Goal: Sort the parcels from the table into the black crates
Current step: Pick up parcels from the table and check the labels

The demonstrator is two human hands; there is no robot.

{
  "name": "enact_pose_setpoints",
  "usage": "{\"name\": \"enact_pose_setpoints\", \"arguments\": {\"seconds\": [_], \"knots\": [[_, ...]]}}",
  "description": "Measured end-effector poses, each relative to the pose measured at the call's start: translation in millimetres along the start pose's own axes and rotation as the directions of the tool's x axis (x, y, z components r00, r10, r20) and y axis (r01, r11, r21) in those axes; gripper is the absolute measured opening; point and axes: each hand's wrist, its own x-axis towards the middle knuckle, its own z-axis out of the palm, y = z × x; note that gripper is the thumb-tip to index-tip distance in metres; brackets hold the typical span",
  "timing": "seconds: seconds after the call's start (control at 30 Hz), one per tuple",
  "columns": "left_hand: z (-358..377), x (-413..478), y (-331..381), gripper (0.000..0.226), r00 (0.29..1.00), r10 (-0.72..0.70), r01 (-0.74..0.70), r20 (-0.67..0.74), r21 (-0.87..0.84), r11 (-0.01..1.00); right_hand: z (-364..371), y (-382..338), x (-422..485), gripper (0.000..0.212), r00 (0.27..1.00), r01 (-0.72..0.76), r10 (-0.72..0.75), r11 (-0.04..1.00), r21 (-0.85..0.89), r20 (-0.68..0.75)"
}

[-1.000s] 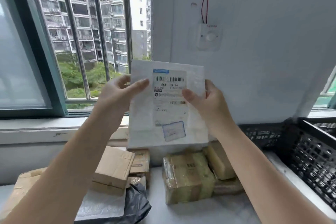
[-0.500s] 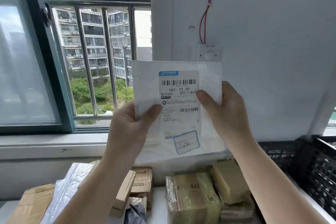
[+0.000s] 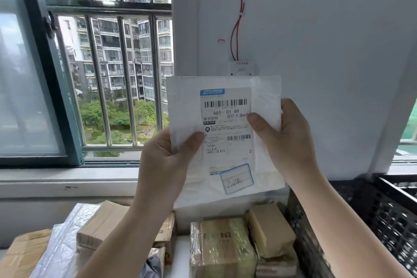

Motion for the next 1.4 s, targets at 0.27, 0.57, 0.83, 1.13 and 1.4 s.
{"name": "enact_pose_setpoints", "arguments": {"seconds": [0.27,0.57,0.83,1.13,1.4], "knots": [[51.9,-19.7,-2.0,0.007,0.999,0.017,-0.017,-0.049,0.0,1.0,-49.8,9.6,4.0,0.026,0.998,-0.061,0.061,0.998,0.001,0.022],[89.8,-26.3,-36.1,0.016,0.998,-0.029,0.03,0.049,-0.014,0.999,-90.5,35.7,-17.2,0.031,0.991,-0.122,0.108,0.97,-0.21,-0.078],[171.3,-40.7,-79.1,0.104,0.936,-0.18,0.13,0.301,0.178,0.975,-180.9,84.5,-39.7,0.042,0.97,-0.241,0.194,0.744,-0.623,-0.145],[299.5,-89.1,-149.3,0.083,0.728,-0.295,-0.124,0.619,0.542,0.831,-297.8,184.2,-66.8,0.047,0.849,-0.432,0.51,0.516,-0.739,-0.14],[407.9,-106.0,-244.2,0.064,0.618,-0.626,-0.102,0.477,0.837,0.537,-354.2,321.8,-57.4,0.101,0.627,-0.404,0.775,0.416,-0.815,0.085]]}}
